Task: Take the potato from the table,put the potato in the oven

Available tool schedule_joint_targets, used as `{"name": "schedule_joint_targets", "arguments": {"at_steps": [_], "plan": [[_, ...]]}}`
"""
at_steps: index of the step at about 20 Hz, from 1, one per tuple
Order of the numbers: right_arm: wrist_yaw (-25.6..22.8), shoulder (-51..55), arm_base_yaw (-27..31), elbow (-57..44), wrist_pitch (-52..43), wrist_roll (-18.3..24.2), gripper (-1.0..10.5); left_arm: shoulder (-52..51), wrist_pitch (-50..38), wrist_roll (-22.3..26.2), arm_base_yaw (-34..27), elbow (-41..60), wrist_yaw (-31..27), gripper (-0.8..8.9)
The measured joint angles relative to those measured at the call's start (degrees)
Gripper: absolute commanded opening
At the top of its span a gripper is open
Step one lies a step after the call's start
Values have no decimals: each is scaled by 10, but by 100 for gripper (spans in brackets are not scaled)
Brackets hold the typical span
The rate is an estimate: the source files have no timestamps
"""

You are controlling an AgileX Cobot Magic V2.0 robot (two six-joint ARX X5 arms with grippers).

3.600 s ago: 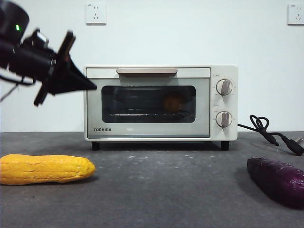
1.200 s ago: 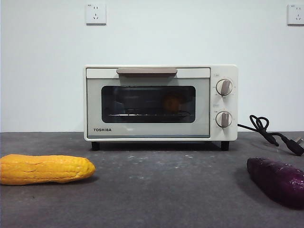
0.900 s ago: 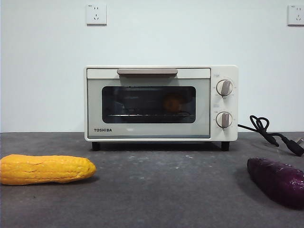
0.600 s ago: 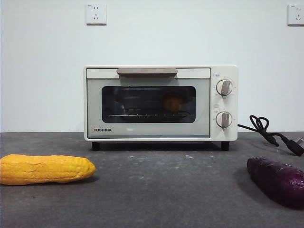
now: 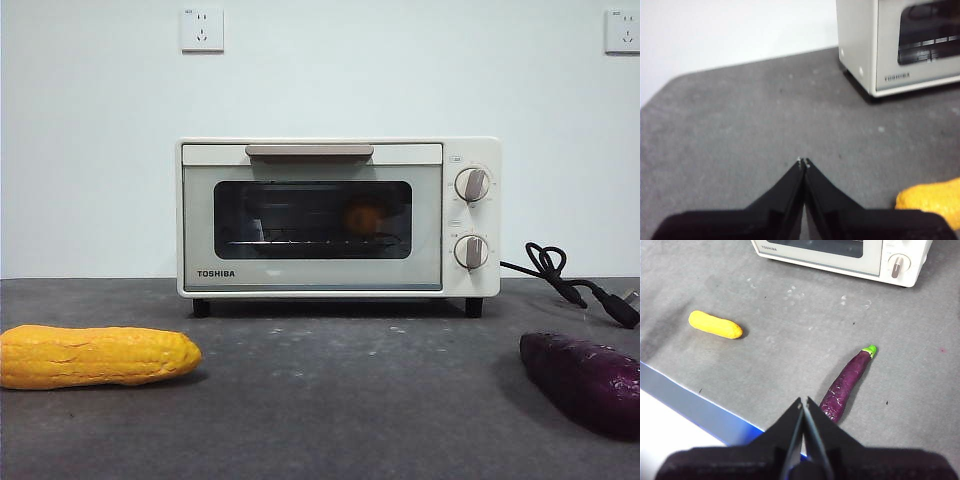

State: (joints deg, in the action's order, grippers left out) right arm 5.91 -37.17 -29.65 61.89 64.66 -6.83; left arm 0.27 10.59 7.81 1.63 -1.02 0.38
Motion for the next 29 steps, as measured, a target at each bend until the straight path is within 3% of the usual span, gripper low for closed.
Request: {"name": "schedule_joint_targets", "arguments": {"at_steps": [14, 16, 19, 22, 25, 29], "plan": [[-1, 0, 0, 0, 0, 0, 0, 0, 0, -4, 0, 0, -1, -4], [-28, 0, 0, 0, 0, 9, 1, 0, 0, -4, 0, 0, -2, -4], [-119, 6, 12, 0, 1, 29, 1, 0, 0, -4, 0, 0, -2, -4], [-116, 43, 90, 0, -9, 51, 1, 0, 0, -4, 0, 0, -2, -4], [-86, 105, 181, -24, -117, 56, 1, 0, 0, -4, 0, 0, -2, -4], [-20, 190, 248, -184, -347, 80, 1, 0, 0, -4, 0, 0, -2, -4]]}}
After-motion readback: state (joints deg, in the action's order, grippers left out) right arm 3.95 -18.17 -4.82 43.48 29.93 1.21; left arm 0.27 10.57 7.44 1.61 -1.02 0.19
